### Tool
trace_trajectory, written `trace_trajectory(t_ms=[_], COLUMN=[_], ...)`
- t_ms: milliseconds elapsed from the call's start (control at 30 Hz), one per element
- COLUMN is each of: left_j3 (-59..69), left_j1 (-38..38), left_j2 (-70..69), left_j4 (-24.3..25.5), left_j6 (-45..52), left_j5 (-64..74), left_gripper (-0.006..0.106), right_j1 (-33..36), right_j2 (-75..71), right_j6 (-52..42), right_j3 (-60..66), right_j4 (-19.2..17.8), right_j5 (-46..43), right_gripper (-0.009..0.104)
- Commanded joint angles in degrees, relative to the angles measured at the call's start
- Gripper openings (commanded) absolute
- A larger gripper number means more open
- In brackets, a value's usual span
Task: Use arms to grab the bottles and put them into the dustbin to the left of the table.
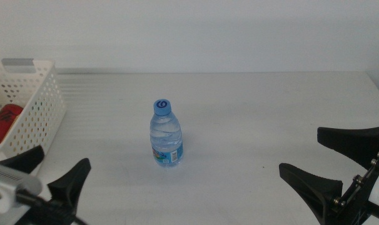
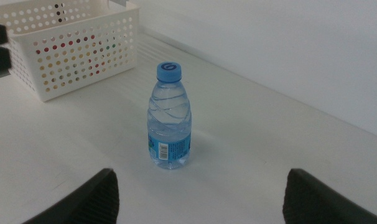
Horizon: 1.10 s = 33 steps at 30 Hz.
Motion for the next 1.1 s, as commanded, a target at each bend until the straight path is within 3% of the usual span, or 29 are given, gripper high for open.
trace_trajectory(t_ms=[0,467,1067], left_j3=[-1.5,-4.0,-19.8], left_j1=[-0.3,-0.3,-0.3], left_j2=[4.0,33.3,54.2], left_j4=[1.0,8.4,19.9], left_j6=[-2.5,-8.5,-14.6], left_j5=[-7.6,-37.3,-42.8], left_gripper=[0.090,0.090,0.090], right_j1=[-0.3,-0.3,-0.3], right_j2=[-0.3,-0.3,-0.3], right_j6=[-0.5,-0.5,-0.5], right_j3=[-1.6,-1.6,-1.6], right_j4=[0.0,0.0,0.0], right_j5=[-4.8,-4.8,-4.8], right_gripper=[0.076,0.076,0.076])
